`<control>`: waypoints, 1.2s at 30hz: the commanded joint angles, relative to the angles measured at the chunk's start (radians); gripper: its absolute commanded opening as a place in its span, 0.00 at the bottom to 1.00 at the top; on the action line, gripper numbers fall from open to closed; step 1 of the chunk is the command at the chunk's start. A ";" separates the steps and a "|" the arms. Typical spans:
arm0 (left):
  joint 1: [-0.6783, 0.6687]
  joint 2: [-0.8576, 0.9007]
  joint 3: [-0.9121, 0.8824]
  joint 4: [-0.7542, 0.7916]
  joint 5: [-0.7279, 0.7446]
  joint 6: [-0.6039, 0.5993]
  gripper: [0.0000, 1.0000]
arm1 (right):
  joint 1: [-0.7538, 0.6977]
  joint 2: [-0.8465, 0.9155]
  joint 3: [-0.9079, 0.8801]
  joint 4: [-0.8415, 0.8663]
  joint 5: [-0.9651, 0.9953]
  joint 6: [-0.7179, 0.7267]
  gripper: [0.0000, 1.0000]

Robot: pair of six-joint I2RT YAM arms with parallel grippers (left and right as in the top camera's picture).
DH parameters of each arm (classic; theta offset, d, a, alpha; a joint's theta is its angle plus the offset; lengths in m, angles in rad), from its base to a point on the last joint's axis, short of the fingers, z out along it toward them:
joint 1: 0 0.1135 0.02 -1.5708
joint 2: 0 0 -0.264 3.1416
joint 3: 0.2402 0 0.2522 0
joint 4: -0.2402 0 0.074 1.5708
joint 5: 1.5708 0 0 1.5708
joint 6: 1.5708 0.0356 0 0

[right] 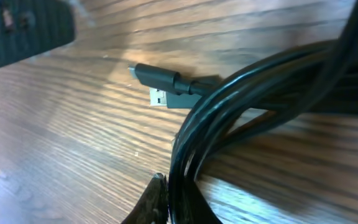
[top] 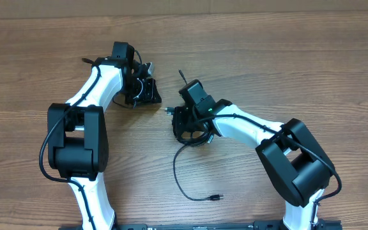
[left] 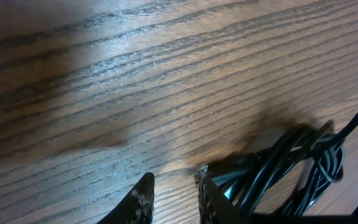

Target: Untangle cables

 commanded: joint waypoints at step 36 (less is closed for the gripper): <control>-0.142 0.006 0.050 -0.053 -0.106 0.137 0.15 | -0.303 -0.111 0.041 -0.311 -0.233 -0.060 0.32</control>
